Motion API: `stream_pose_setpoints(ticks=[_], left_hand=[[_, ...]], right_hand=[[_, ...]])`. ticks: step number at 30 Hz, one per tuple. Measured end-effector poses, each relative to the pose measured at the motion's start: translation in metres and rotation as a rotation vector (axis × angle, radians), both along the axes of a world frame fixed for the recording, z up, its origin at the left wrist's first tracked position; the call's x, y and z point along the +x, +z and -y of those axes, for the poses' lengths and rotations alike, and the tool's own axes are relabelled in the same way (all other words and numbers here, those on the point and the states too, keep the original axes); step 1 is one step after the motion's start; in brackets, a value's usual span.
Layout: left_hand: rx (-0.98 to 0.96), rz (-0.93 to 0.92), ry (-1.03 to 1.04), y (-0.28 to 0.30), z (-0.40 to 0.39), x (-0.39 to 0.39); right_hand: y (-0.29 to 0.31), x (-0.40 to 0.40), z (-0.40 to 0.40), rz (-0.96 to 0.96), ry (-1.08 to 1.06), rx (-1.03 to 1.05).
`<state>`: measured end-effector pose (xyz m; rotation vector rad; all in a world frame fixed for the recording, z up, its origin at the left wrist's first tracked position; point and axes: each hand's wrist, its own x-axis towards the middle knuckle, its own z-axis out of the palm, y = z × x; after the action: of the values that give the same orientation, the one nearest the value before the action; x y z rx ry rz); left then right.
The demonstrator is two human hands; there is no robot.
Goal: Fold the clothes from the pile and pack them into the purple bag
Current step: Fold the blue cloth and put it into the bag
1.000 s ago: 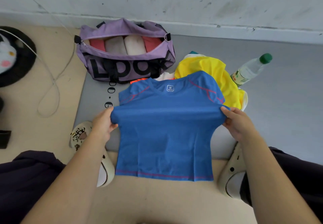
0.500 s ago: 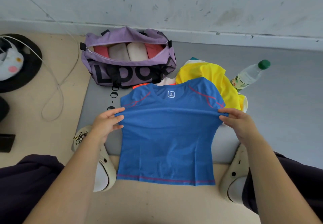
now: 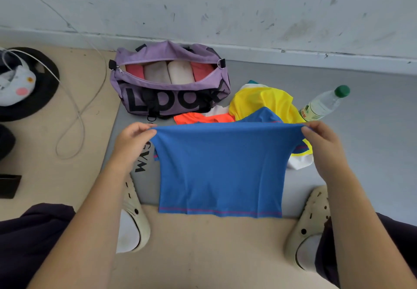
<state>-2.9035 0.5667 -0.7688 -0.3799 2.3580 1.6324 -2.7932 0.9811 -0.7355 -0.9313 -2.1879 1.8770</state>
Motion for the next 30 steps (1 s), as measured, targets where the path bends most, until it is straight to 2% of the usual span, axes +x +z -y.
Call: stream_pose_setpoints(ticks=[2, 3, 4, 7, 10, 15, 18, 22, 25, 28, 30], left_hand=[[0.281, 0.033, 0.054, 0.017, -0.005, -0.004], [0.329, 0.037, 0.069, 0.023, -0.005, -0.005], [0.321, 0.035, 0.074, 0.027, -0.005, -0.005], [0.234, 0.013, 0.079, 0.033, 0.000, -0.002], [0.241, 0.029, 0.120, 0.036, 0.007, -0.004], [0.029, -0.082, 0.204, 0.041, 0.000, -0.021], [0.051, -0.206, 0.232, 0.058, -0.012, -0.037], [0.225, -0.323, 0.319, 0.094, -0.036, -0.049], [0.358, -0.341, 0.408, 0.097, -0.053, -0.036], [0.309, -0.254, 0.569, 0.061, -0.059, -0.006], [0.229, -0.132, 0.633, 0.021, -0.056, 0.018]], right_hand=[[0.011, -0.002, -0.001, -0.105, -0.005, -0.214], [0.014, -0.003, -0.002, -0.118, -0.015, -0.271], [0.017, -0.003, -0.002, -0.096, -0.024, -0.263], [0.020, 0.000, -0.006, 0.080, 0.007, -0.044], [0.023, 0.001, -0.009, 0.147, 0.027, -0.029], [0.027, -0.018, -0.005, 0.115, -0.019, 0.132], [0.044, -0.037, -0.002, -0.043, -0.139, 0.203], [0.082, -0.054, 0.011, -0.291, -0.296, 0.109], [0.087, -0.049, 0.025, -0.379, -0.345, -0.034], [0.062, -0.029, 0.035, -0.361, -0.467, -0.096], [0.028, -0.010, 0.038, -0.231, -0.534, -0.047]])
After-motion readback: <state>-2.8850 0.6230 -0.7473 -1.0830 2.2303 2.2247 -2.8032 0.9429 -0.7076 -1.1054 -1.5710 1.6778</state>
